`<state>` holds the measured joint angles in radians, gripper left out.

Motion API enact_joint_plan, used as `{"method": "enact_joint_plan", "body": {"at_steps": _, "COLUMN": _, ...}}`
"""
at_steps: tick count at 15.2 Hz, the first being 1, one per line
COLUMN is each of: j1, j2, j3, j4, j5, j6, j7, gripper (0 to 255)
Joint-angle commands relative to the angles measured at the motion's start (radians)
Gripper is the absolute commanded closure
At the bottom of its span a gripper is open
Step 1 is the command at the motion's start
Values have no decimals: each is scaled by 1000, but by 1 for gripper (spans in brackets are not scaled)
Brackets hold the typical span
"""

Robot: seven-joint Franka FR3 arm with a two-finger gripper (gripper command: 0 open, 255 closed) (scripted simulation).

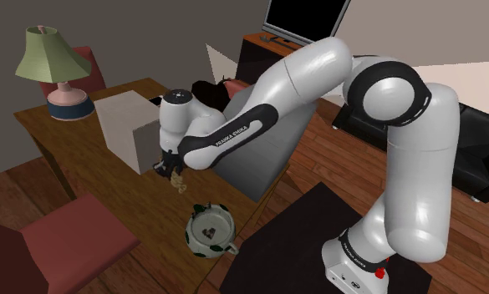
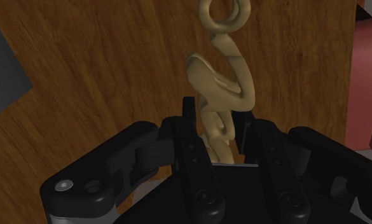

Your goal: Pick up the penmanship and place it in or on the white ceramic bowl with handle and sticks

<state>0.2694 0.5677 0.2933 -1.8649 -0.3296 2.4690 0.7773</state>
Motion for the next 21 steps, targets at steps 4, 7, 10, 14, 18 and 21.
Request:
{"method": "enact_joint_plan", "body": {"at_steps": 4, "j1": -13, "j2": -49, "j3": 17, "j4": -2, "j5": 23, "j6": -45, "j7": -17, "gripper": 255}}
{"method": "enact_joint_plan", "body": {"at_steps": 7, "j1": -19, "j2": -117, "j3": 28, "j4": -106, "j5": 30, "j6": -8, "j7": -1, "gripper": 255}}
{"method": "enact_joint_plan", "body": {"at_steps": 10, "j1": -25, "j2": -211, "j3": 45, "j4": -252, "j5": 42, "j6": 46, "j7": 22, "gripper": 255}}
{"method": "enact_joint_plan", "body": {"at_steps": 14, "j1": -28, "j2": -333, "j3": 74, "j4": -432, "j5": 71, "j6": 109, "j7": 45, "gripper": 255}}
{"method": "enact_joint_plan", "body": {"at_steps": 18, "j1": -25, "j2": -457, "j3": 110, "j4": -598, "j5": 123, "j6": 161, "j7": 56, "gripper": 255}}
{"method": "enact_joint_plan", "body": {"at_steps": 21, "j1": -11, "j2": -553, "j3": 139, "j4": -715, "j5": 185, "j6": 192, "j7": 51, "gripper": 255}}
